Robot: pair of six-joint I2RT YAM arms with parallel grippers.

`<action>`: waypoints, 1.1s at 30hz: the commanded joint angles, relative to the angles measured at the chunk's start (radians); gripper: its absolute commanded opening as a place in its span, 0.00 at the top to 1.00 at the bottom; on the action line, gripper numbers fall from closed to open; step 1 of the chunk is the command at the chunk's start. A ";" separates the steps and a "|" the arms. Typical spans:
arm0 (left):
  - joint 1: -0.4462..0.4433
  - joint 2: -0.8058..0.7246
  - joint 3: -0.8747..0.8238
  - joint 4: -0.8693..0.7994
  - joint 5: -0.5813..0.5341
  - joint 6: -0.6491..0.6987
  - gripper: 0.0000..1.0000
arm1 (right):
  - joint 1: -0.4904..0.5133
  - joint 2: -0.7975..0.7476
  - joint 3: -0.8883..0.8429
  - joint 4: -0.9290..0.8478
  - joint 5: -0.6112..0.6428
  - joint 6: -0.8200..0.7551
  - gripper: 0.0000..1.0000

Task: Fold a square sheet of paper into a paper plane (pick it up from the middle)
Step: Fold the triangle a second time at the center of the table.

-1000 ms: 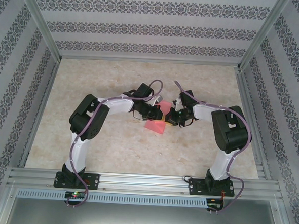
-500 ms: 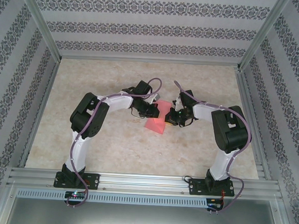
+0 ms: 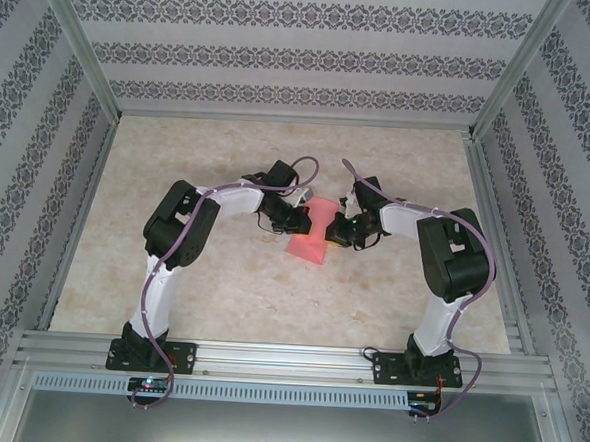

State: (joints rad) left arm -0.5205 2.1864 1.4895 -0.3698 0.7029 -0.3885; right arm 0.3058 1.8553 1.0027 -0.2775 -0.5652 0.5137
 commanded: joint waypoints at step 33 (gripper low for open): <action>0.019 0.115 -0.021 -0.070 -0.051 0.058 0.95 | 0.141 -0.096 -0.041 -0.047 0.031 0.025 0.92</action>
State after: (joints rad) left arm -0.5072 2.2143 1.5032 -0.3740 0.7593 -0.3687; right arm 0.4412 1.7294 0.9642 -0.2985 -0.5602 0.5518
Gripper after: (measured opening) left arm 0.062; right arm 0.085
